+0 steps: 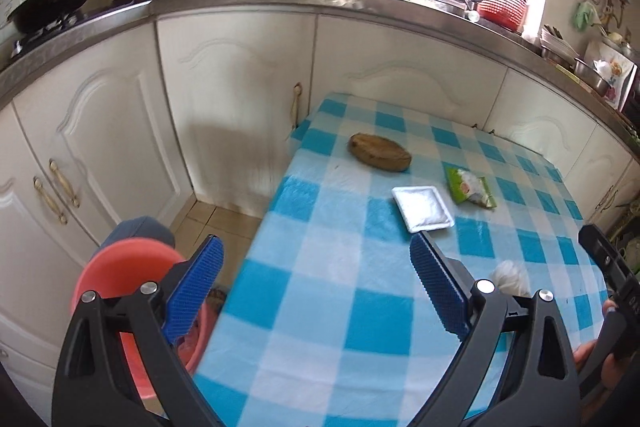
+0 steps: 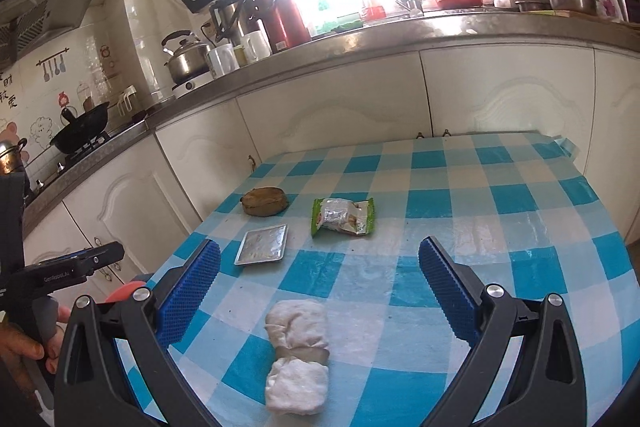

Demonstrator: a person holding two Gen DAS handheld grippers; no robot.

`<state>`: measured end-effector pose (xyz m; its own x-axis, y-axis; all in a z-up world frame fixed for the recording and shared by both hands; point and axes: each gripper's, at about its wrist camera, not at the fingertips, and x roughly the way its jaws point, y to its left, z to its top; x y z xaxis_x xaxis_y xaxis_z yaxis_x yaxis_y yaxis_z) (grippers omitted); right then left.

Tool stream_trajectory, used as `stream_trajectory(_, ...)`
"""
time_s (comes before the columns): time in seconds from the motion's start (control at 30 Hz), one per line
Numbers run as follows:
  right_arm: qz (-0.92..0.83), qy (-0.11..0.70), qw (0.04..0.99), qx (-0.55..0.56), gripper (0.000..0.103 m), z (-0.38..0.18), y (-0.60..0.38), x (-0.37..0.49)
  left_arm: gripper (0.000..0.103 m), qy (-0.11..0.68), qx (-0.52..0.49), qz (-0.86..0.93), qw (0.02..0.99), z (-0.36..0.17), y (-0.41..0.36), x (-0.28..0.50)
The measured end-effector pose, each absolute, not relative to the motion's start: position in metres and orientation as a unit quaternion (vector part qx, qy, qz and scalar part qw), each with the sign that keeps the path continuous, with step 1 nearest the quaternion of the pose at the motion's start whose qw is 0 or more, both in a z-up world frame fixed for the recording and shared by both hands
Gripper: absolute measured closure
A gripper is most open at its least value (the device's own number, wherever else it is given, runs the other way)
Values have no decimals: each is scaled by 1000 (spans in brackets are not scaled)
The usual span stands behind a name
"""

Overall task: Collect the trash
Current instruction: 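Move both open tools back over the table, then close the left tool on the other brown round dried slice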

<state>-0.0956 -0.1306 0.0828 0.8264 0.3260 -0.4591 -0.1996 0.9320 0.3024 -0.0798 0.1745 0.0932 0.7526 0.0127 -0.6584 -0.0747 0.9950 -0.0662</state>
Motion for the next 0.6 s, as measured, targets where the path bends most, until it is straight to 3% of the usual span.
stream_trajectory(0.33,139,265,934,195,5,67,-174,-88,8,357,-55,19,932,96,131,-11)
stream_trajectory(0.6,174,294,906,250,5,43,-188,-75,8,404,-114,12,907,72,117,69)
